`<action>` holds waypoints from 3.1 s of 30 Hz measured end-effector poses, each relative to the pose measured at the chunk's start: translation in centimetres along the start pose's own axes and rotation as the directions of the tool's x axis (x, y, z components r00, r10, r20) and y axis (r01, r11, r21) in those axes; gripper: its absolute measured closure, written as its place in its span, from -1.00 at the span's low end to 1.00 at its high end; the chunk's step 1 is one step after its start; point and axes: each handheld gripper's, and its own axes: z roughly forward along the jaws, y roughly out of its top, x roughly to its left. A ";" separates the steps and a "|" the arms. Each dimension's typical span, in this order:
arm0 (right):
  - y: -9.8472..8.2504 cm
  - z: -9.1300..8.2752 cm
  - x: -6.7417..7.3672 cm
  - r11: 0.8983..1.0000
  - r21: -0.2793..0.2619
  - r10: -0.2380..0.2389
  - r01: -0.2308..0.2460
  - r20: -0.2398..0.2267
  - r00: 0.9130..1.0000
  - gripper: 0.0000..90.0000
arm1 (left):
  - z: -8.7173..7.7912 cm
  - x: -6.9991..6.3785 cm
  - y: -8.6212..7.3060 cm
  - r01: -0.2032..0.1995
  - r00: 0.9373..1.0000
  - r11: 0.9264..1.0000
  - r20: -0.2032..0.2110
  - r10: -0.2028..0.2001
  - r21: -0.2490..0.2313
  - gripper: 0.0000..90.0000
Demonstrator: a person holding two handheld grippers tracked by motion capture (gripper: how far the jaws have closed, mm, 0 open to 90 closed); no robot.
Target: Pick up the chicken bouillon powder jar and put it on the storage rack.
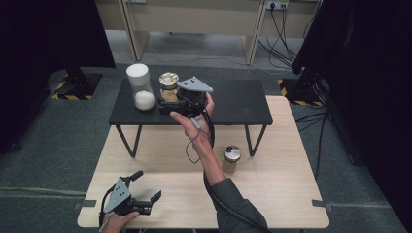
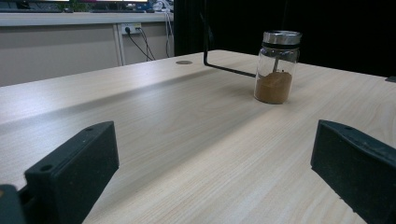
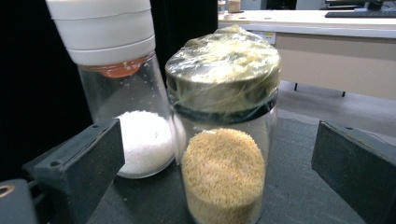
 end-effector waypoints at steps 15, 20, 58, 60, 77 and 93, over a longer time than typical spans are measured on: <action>-0.3 -2.2 -0.4 0.999 -0.038 0.007 -0.009 -0.046 0.999 -0.94 | 0.0 0.0 0.0 0.001 1.000 1.000 0.000 -0.001 0.001 -0.99; -0.8 -2.9 -0.3 0.999 -0.047 0.007 -0.010 -0.068 0.998 -0.94 | 0.0 0.1 0.0 0.004 1.000 1.000 -0.001 -0.004 0.001 -0.99; -5.0 -6.8 0.3 0.994 -0.114 -0.021 0.007 -0.124 0.992 -0.94 | 0.0 0.0 0.0 0.001 1.000 1.000 -0.002 -0.001 0.001 -0.99; -5.2 -6.9 0.3 0.993 -0.116 -0.023 0.009 -0.120 0.993 -0.94 | 0.0 0.1 0.0 0.001 1.000 1.000 -0.002 -0.001 0.002 -0.99; -7.6 -8.6 0.4 0.993 -0.115 -0.033 0.016 -0.146 0.989 -0.94 | 0.0 0.0 0.0 0.002 1.000 1.000 -0.003 -0.002 0.004 -0.99; -9.9 -10.1 0.3 0.993 -0.118 -0.033 0.013 -0.166 0.986 -0.94 | 0.0 0.0 0.0 0.002 1.000 1.000 -0.004 -0.002 0.004 -0.99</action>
